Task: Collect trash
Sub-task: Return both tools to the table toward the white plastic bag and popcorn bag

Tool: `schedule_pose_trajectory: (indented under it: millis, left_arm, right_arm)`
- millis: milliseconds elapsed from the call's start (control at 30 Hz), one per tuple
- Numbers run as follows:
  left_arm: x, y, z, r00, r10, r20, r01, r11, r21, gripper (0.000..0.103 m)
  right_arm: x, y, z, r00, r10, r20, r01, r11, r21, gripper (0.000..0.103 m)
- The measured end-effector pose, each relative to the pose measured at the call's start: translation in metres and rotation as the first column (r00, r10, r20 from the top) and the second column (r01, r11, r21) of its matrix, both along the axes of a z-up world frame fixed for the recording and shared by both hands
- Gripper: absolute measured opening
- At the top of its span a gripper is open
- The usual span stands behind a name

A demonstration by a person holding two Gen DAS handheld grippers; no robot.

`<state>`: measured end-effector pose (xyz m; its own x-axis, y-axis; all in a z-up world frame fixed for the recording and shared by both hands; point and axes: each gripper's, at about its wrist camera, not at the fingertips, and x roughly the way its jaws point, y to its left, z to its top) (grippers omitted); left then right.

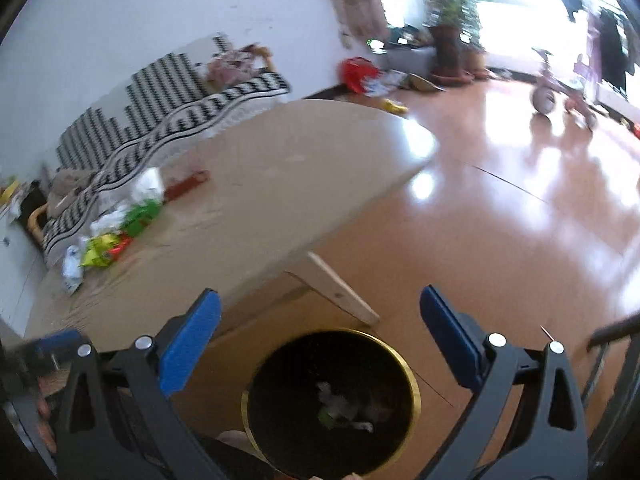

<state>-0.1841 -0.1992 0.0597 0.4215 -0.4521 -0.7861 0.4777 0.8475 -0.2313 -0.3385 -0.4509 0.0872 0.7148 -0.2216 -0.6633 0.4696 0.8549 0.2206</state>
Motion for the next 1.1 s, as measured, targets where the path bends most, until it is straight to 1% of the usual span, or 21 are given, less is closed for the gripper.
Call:
schedule_pose_trajectory:
  millis: [67, 100, 167, 200, 300, 333, 400, 500, 567, 633, 667, 700, 767, 833, 900, 967, 1033, 1067, 1100]
  left_arm:
    - [0.020, 0.034, 0.007, 0.994, 0.108, 0.024, -0.108, 0.994, 0.004, 0.097]
    - [0.033, 0.058, 0.009, 0.983, 0.178, 0.036, -0.178, 0.984, 0.010, 0.097]
    - [0.051, 0.089, 0.008, 0.964, 0.265, 0.035, -0.265, 0.964, 0.019, 0.097]
    - [0.061, 0.108, 0.005, 0.950, 0.311, 0.027, -0.312, 0.950, 0.026, 0.097]
    - [0.086, 0.142, -0.002, 0.920, 0.393, 0.018, -0.393, 0.918, 0.052, 0.097]
    - [0.092, 0.149, -0.002, 0.914, 0.405, 0.021, -0.405, 0.912, 0.058, 0.097]
    - [0.105, 0.157, -0.003, 0.910, 0.414, 0.030, -0.416, 0.906, 0.075, 0.097]
    - [0.128, 0.162, -0.006, 0.912, 0.407, 0.046, -0.410, 0.905, 0.113, 0.097]
    - [0.146, 0.165, -0.011, 0.914, 0.402, 0.053, -0.405, 0.905, 0.130, 0.097]
    - [0.165, 0.159, -0.018, 0.922, 0.385, 0.046, -0.388, 0.911, 0.144, 0.097]
    - [0.168, 0.156, -0.020, 0.927, 0.374, 0.039, -0.375, 0.915, 0.146, 0.097]
    - [0.178, 0.151, -0.024, 0.937, 0.348, 0.022, -0.347, 0.926, 0.146, 0.097]
    - [0.188, 0.149, -0.028, 0.949, 0.316, 0.013, -0.314, 0.937, 0.152, 0.097]
    - [0.201, 0.148, -0.033, 0.954, 0.299, 0.025, -0.299, 0.938, 0.177, 0.097]
    - [0.211, 0.149, -0.040, 0.955, 0.295, 0.026, -0.294, 0.936, 0.195, 0.097]
    - [0.218, 0.151, -0.046, 0.955, 0.297, 0.029, -0.297, 0.937, 0.185, 0.097]
    - [0.218, 0.152, -0.051, 0.958, 0.287, 0.026, -0.287, 0.942, 0.171, 0.097]
    - [0.218, 0.153, -0.053, 0.960, 0.279, 0.025, -0.279, 0.947, 0.158, 0.097]
    - [0.219, 0.153, -0.055, 0.959, 0.281, 0.043, -0.284, 0.944, 0.169, 0.097]
  right_arm:
    - [0.013, 0.014, 0.004, 0.999, 0.048, 0.007, -0.048, 0.999, -0.008, 0.096]
    - [0.027, 0.025, 0.006, 0.996, 0.084, 0.010, -0.084, 0.996, -0.012, 0.096]
    - [0.043, 0.042, 0.011, 0.991, 0.133, 0.016, -0.133, 0.991, -0.020, 0.096]
    - [0.054, 0.053, 0.013, 0.987, 0.162, 0.019, -0.161, 0.987, -0.024, 0.096]
    - [0.085, 0.082, 0.019, 0.972, 0.232, 0.033, -0.232, 0.973, -0.013, 0.096]
    - [0.100, 0.094, 0.020, 0.966, 0.257, 0.039, -0.257, 0.966, -0.009, 0.096]
    - [0.125, 0.115, 0.023, 0.954, 0.297, 0.043, -0.297, 0.955, -0.005, 0.096]
    - [0.165, 0.148, 0.029, 0.932, 0.359, 0.051, -0.359, 0.933, -0.003, 0.096]
    - [0.186, 0.167, 0.036, 0.920, 0.387, 0.054, -0.387, 0.922, -0.023, 0.096]
    - [0.209, 0.183, 0.039, 0.911, 0.409, 0.042, -0.408, 0.912, -0.048, 0.096]
    - [0.224, 0.192, 0.039, 0.905, 0.425, 0.028, -0.423, 0.904, -0.058, 0.096]
    - [0.237, 0.198, 0.037, 0.899, 0.437, 0.009, -0.436, 0.898, -0.056, 0.096]
    - [0.261, 0.206, 0.030, 0.886, 0.462, -0.031, -0.463, 0.886, -0.016, 0.096]
    - [0.279, 0.213, 0.023, 0.879, 0.473, -0.052, -0.473, 0.881, 0.015, 0.096]
    - [0.297, 0.220, 0.016, 0.879, 0.470, -0.080, -0.471, 0.882, 0.014, 0.096]
    - [0.308, 0.227, 0.005, 0.871, 0.479, -0.110, -0.481, 0.877, 0.006, 0.096]
    - [0.320, 0.238, -0.012, 0.853, 0.493, -0.169, -0.501, 0.865, -0.006, 0.096]
    - [0.323, 0.240, -0.018, 0.851, 0.491, -0.187, -0.500, 0.866, -0.002, 0.096]
    - [0.326, 0.241, -0.023, 0.850, 0.489, -0.195, -0.498, 0.867, 0.004, 0.096]
